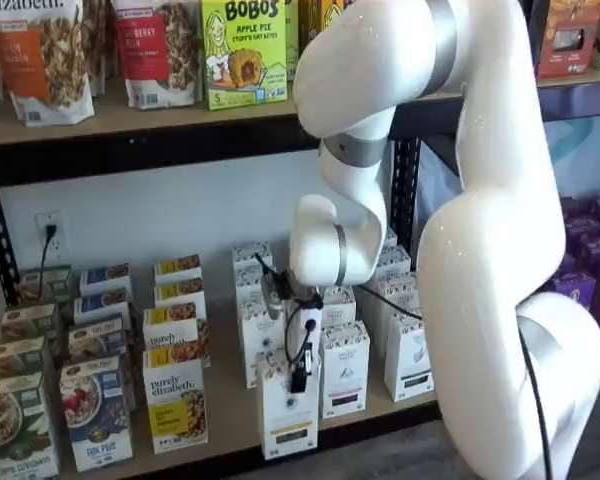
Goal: Pick up the white box with a yellow strip in the middle, on the bottom shelf, the fourth box from the left
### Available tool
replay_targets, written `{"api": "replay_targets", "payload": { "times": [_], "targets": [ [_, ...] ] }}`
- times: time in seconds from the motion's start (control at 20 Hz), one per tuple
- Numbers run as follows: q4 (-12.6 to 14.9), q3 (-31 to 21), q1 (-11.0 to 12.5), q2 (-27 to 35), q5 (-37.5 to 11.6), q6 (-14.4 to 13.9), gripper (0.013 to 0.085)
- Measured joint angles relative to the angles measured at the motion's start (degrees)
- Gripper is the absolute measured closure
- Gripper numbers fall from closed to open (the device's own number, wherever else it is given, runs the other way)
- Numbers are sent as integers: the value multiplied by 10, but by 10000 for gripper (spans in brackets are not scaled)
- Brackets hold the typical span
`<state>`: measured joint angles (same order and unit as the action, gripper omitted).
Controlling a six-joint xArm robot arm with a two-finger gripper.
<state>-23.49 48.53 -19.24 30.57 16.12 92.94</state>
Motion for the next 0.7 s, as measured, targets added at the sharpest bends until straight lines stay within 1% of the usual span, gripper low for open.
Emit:
{"api": "replay_targets", "payload": {
  "times": [0.15, 0.35, 0.7],
  "targets": [
    [17, -20, -2, -23, 1, -18, 530],
    [23, -40, -4, -47, 3, -27, 530],
    [59, -83, -7, -103, 14, -66, 530]
  ]
}}
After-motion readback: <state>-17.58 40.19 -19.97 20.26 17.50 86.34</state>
